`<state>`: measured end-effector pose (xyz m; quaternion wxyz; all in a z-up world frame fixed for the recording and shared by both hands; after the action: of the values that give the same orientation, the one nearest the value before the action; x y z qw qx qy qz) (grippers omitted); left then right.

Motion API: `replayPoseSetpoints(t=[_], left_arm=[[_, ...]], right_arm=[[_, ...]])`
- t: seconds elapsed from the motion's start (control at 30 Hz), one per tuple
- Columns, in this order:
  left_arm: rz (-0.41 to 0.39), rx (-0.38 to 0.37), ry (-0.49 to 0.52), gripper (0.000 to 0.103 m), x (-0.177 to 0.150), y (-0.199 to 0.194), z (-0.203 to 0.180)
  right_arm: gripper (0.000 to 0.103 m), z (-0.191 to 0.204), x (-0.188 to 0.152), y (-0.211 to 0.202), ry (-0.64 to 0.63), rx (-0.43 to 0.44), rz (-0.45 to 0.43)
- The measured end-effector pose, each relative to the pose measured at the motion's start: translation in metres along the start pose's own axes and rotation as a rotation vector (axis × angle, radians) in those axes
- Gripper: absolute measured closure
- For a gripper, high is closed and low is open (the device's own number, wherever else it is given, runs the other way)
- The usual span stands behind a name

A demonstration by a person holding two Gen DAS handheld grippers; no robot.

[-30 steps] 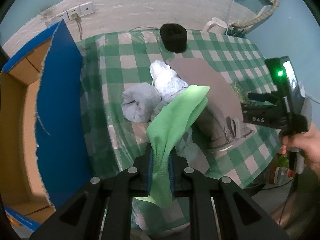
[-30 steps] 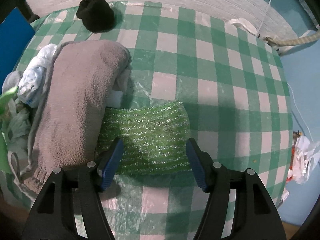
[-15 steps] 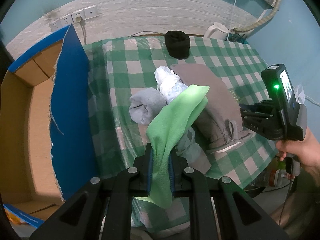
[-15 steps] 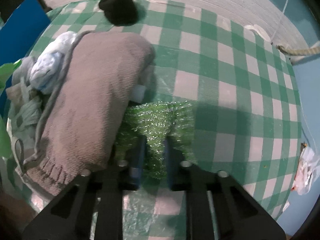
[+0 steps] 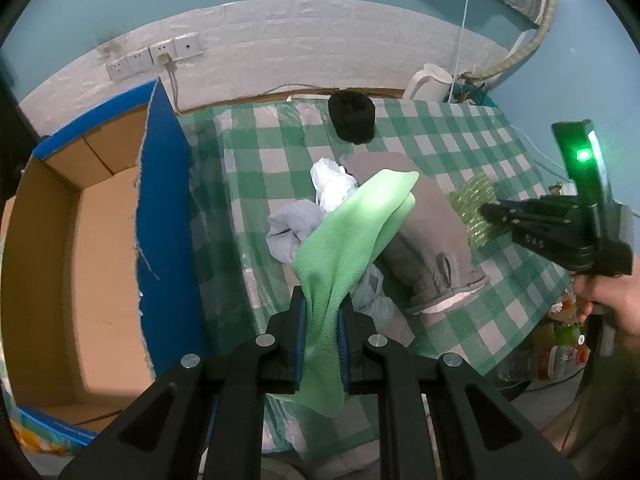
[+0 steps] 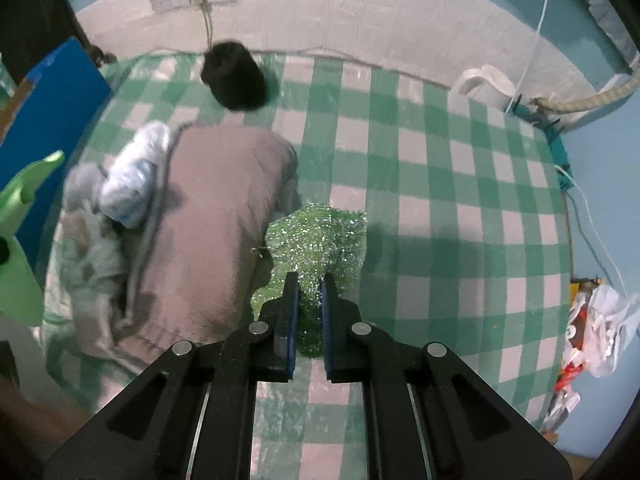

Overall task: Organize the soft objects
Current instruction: 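Lift the light green cloth with the left tool while the right tool carries the mesh pad to the box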

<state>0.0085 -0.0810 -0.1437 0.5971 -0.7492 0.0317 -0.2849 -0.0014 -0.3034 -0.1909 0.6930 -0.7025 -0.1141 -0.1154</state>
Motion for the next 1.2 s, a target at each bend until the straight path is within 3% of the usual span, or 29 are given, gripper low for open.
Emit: replayPoseSetpoints(t=[0.27, 0.73, 1.2], left_arm=[[-0.040, 0.042, -0.004, 0.089, 0.002, -0.018, 0.007], [-0.112, 0.180, -0.022, 0.089, 0.000, -0.049, 0.037], [-0.157, 0.279, -0.091, 0.089, -0.003, -0.070, 0.083]], right_arm=[[0.095, 0.008, 0.014, -0.042, -0.018, 0.041, -0.092], [0.095, 0.063, 0.036, -0.088, -0.090, 0.136, -0.185], [0.095, 0.123, 0.061, -0.105, -0.151, 0.206, -0.216]])
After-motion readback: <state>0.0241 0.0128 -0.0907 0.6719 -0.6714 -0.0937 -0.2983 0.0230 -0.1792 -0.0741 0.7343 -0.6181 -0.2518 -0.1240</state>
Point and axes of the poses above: each gripper's, at about its wrist camera, not at the fingertips, and y roughly the way its jaws point, z to its left, x to its top, the point moved 6 cm from there along y, roughly the way its jaws point
